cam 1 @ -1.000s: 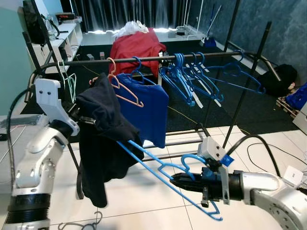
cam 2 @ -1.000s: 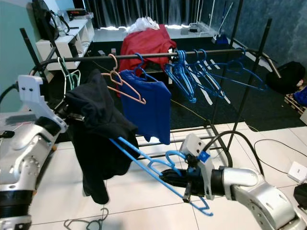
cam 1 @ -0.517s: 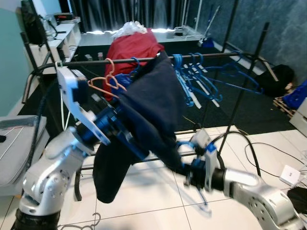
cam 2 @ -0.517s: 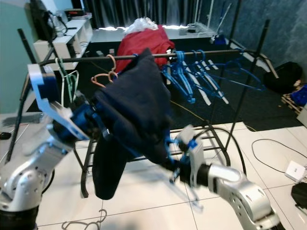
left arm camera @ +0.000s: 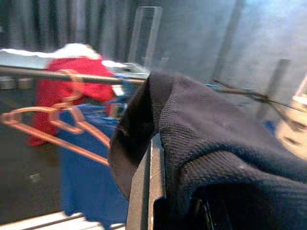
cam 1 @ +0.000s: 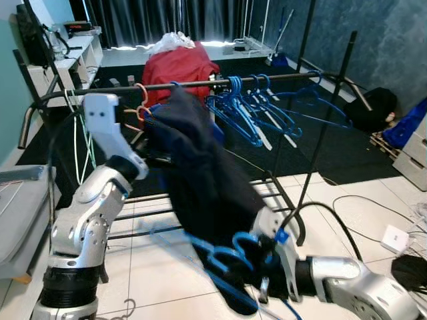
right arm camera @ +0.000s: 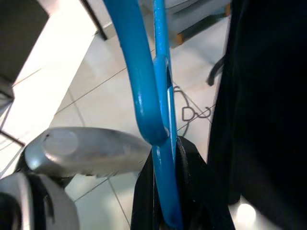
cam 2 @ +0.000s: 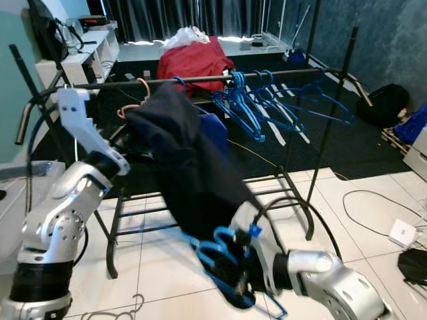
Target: Hang hanger
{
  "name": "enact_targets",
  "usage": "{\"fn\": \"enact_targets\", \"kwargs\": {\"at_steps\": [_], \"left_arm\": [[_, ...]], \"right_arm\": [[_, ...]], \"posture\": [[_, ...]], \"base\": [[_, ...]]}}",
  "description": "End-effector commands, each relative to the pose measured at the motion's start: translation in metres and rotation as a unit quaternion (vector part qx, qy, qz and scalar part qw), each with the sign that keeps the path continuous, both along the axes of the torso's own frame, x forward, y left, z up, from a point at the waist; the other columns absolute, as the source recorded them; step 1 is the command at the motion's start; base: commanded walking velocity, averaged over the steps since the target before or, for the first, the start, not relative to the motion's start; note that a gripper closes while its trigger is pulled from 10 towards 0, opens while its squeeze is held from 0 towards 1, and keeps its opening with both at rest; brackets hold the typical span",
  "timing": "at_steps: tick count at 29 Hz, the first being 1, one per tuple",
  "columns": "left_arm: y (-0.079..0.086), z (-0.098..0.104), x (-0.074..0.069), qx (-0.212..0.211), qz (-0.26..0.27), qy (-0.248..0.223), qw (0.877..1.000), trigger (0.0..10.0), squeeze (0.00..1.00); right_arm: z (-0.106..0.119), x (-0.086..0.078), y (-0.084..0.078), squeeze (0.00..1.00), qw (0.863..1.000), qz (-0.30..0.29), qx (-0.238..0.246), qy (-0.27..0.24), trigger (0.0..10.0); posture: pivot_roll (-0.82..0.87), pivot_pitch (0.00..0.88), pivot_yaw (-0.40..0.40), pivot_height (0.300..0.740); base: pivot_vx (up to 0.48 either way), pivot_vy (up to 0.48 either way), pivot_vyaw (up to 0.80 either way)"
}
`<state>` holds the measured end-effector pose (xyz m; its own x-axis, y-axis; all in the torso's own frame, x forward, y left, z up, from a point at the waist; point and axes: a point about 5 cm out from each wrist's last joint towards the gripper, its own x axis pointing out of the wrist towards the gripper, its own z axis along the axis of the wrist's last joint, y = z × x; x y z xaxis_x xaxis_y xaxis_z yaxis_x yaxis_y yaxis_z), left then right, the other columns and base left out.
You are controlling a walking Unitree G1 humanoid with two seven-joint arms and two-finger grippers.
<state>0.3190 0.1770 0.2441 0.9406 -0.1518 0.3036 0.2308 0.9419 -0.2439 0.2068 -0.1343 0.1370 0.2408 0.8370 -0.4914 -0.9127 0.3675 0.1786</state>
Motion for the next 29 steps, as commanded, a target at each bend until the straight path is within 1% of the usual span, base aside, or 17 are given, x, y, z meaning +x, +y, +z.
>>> {"fn": "enact_targets", "kwargs": {"at_steps": [1, 4, 7, 8, 9, 10, 12, 13, 15, 16, 17, 18, 19, 20, 22, 24, 29], "left_arm": [[0.011, 0.005, 0.001, 0.004, 0.034, -0.008, 0.999, 0.0, 0.0], [0.016, -0.008, 0.003, 0.047, 0.073, 0.026, 0.996, 0.0, 0.0], [0.017, -0.013, 0.004, 0.061, 0.088, 0.038, 0.994, 0.0, 0.0], [0.023, -0.02, 0.004, 0.088, 0.112, 0.053, 0.988, 0.0, 0.0], [0.023, -0.02, 0.004, 0.088, 0.112, 0.053, 0.988, 0.0, 0.0], [0.033, -0.033, 0.003, 0.144, 0.149, 0.079, 0.975, 8.2, 0.0], [0.037, -0.039, 0.002, 0.17, 0.161, 0.091, 0.968, 8.2, 0.0], [0.044, -0.052, -0.003, 0.194, 0.181, 0.117, 0.957, 10.0, 0.0], [0.055, -0.078, -0.018, 0.205, 0.207, 0.173, 0.941, 10.0, 0.0], [0.055, -0.078, -0.018, 0.205, 0.207, 0.173, 0.941, 10.0, 0.0], [0.057, -0.092, -0.03, 0.179, 0.213, 0.204, 0.939, 10.0, 0.0], [0.057, -0.092, -0.03, 0.179, 0.213, 0.204, 0.939, 10.0, 0.0], [0.056, -0.103, -0.043, 0.141, 0.214, 0.225, 0.94, 10.0, 0.0], [0.056, -0.103, -0.043, 0.141, 0.214, 0.225, 0.94, 10.0, 0.0], [0.045, -0.117, -0.068, 0.114, 0.204, 0.241, 0.942, 10.0, 0.0], [0.025, -0.119, -0.09, 0.127, 0.176, 0.226, 0.95, 10.0, 0.0], [0.007, -0.117, -0.102, 0.14, 0.135, 0.201, 0.96, 10.0, 0.0]], "right_arm": [[0.005, -0.004, 0.003, 0.0, 1.0, 0.023, 0.006, -0.009, 0.0], [0.02, 0.006, -0.006, 0.0, 0.998, 0.005, 0.028, -0.053, 0.0], [0.026, 0.013, -0.01, 0.0, 0.996, -0.015, 0.032, -0.079, 0.0], [0.031, 0.022, -0.014, 0.0, 0.992, -0.048, 0.041, -0.106, 10.0], [0.031, 0.022, -0.014, 0.0, 0.992, -0.048, 0.041, -0.106, 10.0], [0.033, 0.035, -0.018, 0.0, 0.984, -0.108, 0.05, -0.133, 10.0], [0.032, 0.04, -0.02, 0.0, 0.98, -0.135, 0.051, -0.139, 10.0], [0.026, 0.047, -0.022, 0.0, 0.971, -0.182, 0.047, -0.148, 10.0], [0.009, 0.051, -0.025, 0.0, 0.953, -0.267, 0.054, -0.133, 10.0], [0.009, 0.051, -0.025, 0.0, 0.953, -0.267, 0.054, -0.133, 10.0], [-0.001, 0.045, -0.021, 0.0, 0.948, -0.287, 0.064, -0.119, 10.0], [-0.001, 0.045, -0.021, 0.0, 0.948, -0.287, 0.064, -0.119, 10.0], [-0.009, 0.036, -0.016, 0.0, 0.945, -0.3, 0.075, -0.103, 10.0], [-0.009, 0.036, -0.016, 0.0, 0.945, -0.3, 0.075, -0.103, 10.0], [-0.01, 0.027, -0.012, 0.0, 0.94, -0.311, 0.087, -0.113, 10.0], [-0.004, 0.032, -0.023, 0.0, 0.926, -0.341, 0.086, -0.139, 10.0], [-0.003, 0.034, -0.027, 0.0, 0.919, -0.349, 0.066, -0.172, 10.0]], "posture": [[-0.07, 0.0, 0.025, 0.74], [-0.07, 0.0, 0.032, 0.74], [-0.07, 0.0, 0.033, 0.74], [-0.07, 0.0, 0.032, 0.74], [-0.07, 0.0, 0.032, 0.74], [-0.07, 0.0, 0.031, 0.74], [-0.07, 0.0, 0.031, 0.74], [-0.07, 0.0, 0.03, 0.74], [-0.07, 0.0, 0.025, 0.74], [-0.07, 0.0, 0.025, 0.74], [-0.05, 0.0, 0.014, 0.74], [-0.05, 0.0, 0.014, 0.74], [-0.05, 0.0, 0.008, 0.74], [-0.05, 0.0, 0.008, 0.74], [-0.05, 0.007, 0.003, 0.74], [-0.04, 0.011, -0.005, 0.74], [-0.02, 0.006, -0.02, 0.74]], "base": [[0.0, 0.0, 0.0], [0.0, 0.0, 0.0], [0.0, 0.0, 0.0], [0.0, 0.0, 0.0], [0.0, 0.0, 0.0], [0.0, 0.0, 0.0], [0.0, 0.0, 0.0], [0.0, 0.0, 0.0], [0.0, 0.0, 0.0], [0.0, 0.0, 0.0], [0.0, 0.0, 0.8], [0.0, 0.0, 0.8], [0.0, 0.0, 0.8], [0.0, 0.0, 0.8], [0.0, 0.0, 0.8], [0.0, 0.0, 0.79], [0.0, 0.0, 0.79]]}}
